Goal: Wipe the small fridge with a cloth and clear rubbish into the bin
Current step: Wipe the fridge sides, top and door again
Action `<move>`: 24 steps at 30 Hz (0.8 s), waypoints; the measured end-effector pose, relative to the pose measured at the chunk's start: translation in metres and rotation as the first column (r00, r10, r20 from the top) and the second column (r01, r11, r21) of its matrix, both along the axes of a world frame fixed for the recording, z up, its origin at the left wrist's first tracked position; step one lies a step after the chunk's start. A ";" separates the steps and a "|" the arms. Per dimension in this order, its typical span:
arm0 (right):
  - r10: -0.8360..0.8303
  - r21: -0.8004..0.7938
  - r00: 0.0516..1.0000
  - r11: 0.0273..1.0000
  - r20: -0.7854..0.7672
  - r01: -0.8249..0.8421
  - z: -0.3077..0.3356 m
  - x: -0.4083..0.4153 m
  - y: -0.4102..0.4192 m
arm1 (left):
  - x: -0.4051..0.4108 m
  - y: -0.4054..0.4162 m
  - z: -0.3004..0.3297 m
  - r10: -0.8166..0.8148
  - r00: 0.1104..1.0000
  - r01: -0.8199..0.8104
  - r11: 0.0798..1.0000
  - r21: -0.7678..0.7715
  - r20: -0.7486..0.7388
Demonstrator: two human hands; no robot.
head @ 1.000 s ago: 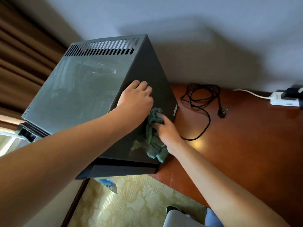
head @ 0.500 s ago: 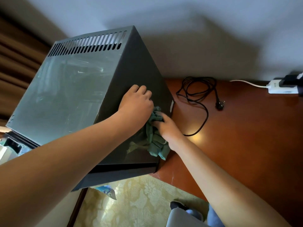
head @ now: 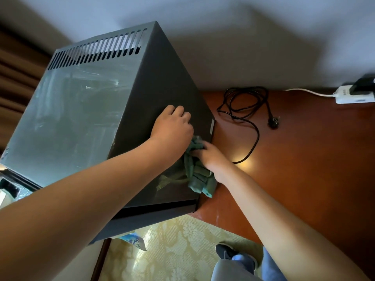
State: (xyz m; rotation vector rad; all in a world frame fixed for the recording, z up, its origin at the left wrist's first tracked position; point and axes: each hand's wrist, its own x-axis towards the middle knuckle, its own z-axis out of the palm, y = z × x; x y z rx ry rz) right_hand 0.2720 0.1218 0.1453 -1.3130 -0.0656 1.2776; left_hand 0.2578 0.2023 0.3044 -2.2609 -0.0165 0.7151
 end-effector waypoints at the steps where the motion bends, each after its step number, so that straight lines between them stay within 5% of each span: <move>1: -0.019 0.020 1.000 1.000 0.022 0.019 0.003 0.011 0.004 | 0.001 -0.001 -0.002 -0.003 1.000 0.003 1.000 0.002 0.004; 5: -0.085 0.011 0.995 0.996 0.061 0.085 -0.020 0.030 0.015 | 0.005 -0.003 -0.010 0.007 1.000 -0.007 1.000 -0.002 -0.009; 10: 0.055 -0.164 0.998 0.985 -0.020 -0.058 -0.057 -0.013 0.003 | 0.014 -0.006 -0.019 -0.013 1.000 0.013 1.000 -0.006 -0.009; 20: -0.102 -0.033 0.994 0.994 -0.033 0.101 -0.045 0.025 0.017 | 0.021 -0.002 -0.029 0.001 1.000 -0.001 1.000 0.005 -0.025; 24: 0.046 -0.194 0.999 0.980 0.000 -0.045 -0.072 0.005 0.011 | 0.021 0.003 -0.034 0.026 0.999 -0.026 1.000 0.001 -0.042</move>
